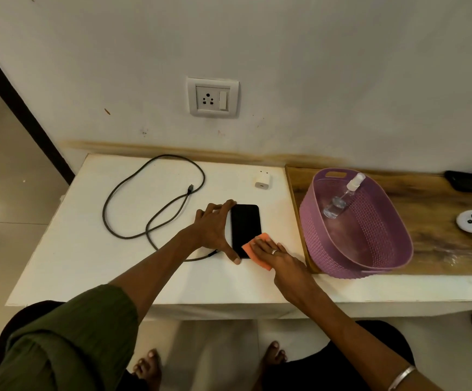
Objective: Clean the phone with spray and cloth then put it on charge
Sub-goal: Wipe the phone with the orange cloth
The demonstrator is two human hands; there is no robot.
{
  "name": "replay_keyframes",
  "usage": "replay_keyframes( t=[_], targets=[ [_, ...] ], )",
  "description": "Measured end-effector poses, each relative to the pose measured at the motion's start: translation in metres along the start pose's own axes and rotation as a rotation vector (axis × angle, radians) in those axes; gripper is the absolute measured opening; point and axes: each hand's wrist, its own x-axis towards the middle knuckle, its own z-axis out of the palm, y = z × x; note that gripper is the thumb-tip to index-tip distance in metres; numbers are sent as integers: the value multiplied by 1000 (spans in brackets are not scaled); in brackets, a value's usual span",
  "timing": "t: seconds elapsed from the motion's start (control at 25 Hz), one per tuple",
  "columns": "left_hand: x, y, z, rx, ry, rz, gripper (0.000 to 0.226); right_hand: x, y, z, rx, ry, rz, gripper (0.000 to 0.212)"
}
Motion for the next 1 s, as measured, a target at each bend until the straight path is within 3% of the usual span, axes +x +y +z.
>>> replay_keyframes(
  t=[0.12, 0.32, 0.48, 0.76, 0.88, 0.96, 1.0],
  targets=[
    [-1, 0, 0, 6, 4, 7, 153, -15, -25, 18, 195, 212, 105, 90],
    [0, 0, -2, 28, -17, 6, 150, -20, -30, 20, 151, 71, 1, 94],
    [-1, 2, -2, -2, -4, 6, 150, -38, -19, 24, 243, 172, 90, 95],
    [1, 3, -2, 0, -25, 14, 148, -13, -26, -1, 485, 289, 171, 73],
    [2, 3, -2, 7, -31, 10, 151, 7, -15, -19, 422, 375, 45, 71],
    [2, 3, -2, 0, -43, 11, 152, 28, -10, -25, 316, 392, 95, 52],
    [2, 3, -2, -8, -44, 14, 151, 41, -4, -26, 298, 404, 150, 58]
  ],
)
